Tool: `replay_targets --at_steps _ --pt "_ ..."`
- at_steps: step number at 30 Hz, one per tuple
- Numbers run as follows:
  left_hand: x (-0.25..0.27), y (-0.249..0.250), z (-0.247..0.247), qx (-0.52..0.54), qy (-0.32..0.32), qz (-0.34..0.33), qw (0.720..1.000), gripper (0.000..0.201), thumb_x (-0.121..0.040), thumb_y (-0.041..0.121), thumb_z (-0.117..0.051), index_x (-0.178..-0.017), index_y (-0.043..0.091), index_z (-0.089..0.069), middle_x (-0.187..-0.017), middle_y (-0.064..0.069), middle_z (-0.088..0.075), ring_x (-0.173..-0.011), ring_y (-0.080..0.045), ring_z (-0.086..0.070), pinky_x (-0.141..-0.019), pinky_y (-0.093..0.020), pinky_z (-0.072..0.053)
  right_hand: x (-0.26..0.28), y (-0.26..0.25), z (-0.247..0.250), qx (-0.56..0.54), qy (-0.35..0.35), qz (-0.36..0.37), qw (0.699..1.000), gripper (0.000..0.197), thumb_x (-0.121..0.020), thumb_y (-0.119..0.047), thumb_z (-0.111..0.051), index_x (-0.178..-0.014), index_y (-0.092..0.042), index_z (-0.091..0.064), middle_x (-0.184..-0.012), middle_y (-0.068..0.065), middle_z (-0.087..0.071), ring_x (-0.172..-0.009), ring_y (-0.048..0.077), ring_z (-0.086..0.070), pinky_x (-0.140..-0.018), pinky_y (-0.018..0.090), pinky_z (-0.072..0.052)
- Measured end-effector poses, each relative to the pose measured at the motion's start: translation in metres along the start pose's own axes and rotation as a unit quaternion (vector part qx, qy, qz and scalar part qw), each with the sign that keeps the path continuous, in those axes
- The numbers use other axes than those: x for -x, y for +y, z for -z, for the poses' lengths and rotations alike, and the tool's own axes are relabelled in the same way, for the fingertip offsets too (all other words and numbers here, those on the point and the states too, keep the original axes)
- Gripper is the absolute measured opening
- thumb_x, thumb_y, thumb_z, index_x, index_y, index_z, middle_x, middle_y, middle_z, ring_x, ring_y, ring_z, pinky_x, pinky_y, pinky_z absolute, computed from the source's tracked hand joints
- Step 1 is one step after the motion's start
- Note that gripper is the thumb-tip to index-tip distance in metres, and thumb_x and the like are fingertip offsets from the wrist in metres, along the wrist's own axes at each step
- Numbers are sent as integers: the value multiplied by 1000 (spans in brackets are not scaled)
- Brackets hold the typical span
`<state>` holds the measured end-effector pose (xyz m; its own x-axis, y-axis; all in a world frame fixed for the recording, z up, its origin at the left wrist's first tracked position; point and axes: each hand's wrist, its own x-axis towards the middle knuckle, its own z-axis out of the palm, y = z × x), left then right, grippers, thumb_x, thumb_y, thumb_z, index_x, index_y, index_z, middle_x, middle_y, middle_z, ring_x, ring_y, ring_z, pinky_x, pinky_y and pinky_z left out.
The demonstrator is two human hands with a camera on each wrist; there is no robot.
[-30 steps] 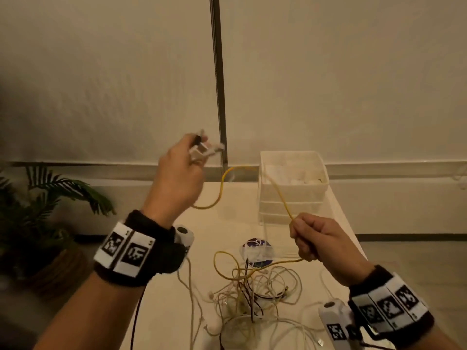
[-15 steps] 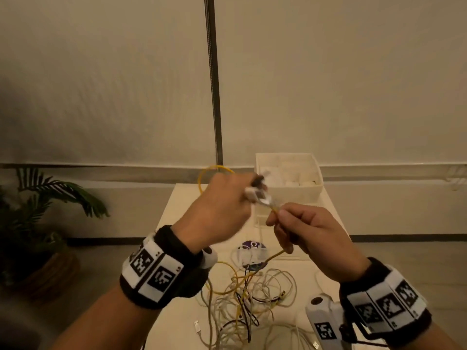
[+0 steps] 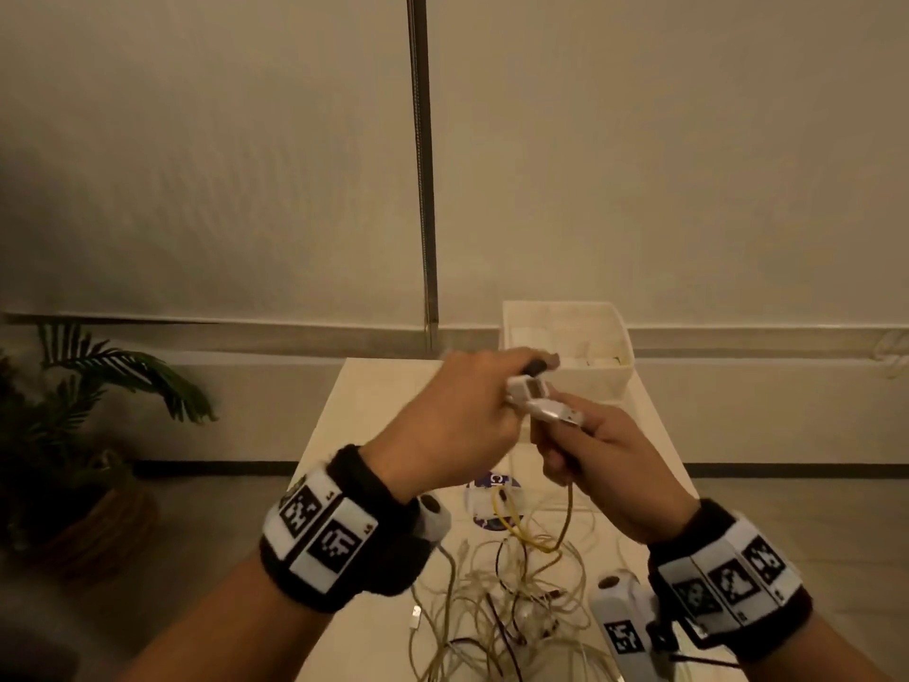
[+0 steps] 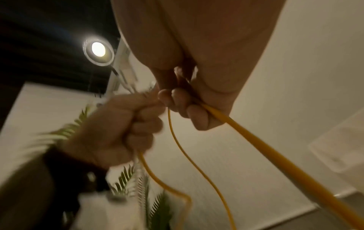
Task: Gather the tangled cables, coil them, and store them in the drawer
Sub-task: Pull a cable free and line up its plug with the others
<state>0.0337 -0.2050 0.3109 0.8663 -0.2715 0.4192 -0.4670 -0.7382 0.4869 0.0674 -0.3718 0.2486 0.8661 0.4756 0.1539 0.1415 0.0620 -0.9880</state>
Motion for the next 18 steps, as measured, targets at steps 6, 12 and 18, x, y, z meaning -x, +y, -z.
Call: replay_targets --at_steps 6,12,18 --pt "-10 -13 2 8 54 35 998 35 -94 1 -53 -75 31 -55 -67 36 -52 -67 22 -52 -58 -2 -35 -3 -19 4 -100 -25 2 995 29 -93 -26 -49 -84 -4 -65 -56 7 -39 -47 16 -29 -49 25 -30" --pt "-21 -40 55 160 295 159 928 37 -98 37 -52 -62 32 -60 -45 13 -44 -41 -12 -36 -47 -32 -33 30 18 16 -70 -54 -78 993 38 -84 -46 -63 -77 -9 -65 -52 6 -43 -44 16 -31 -47 26 -29" --pt "1 -24 49 135 251 75 956 29 -101 22 -49 -76 33 -58 -72 11 -60 -48 2 -46 -48 -23 -33 83 68 15 -54 -72 -153 984 56 -69 -63 -72 -74 -8 -62 -50 8 -42 -46 18 -34 -50 34 -23"
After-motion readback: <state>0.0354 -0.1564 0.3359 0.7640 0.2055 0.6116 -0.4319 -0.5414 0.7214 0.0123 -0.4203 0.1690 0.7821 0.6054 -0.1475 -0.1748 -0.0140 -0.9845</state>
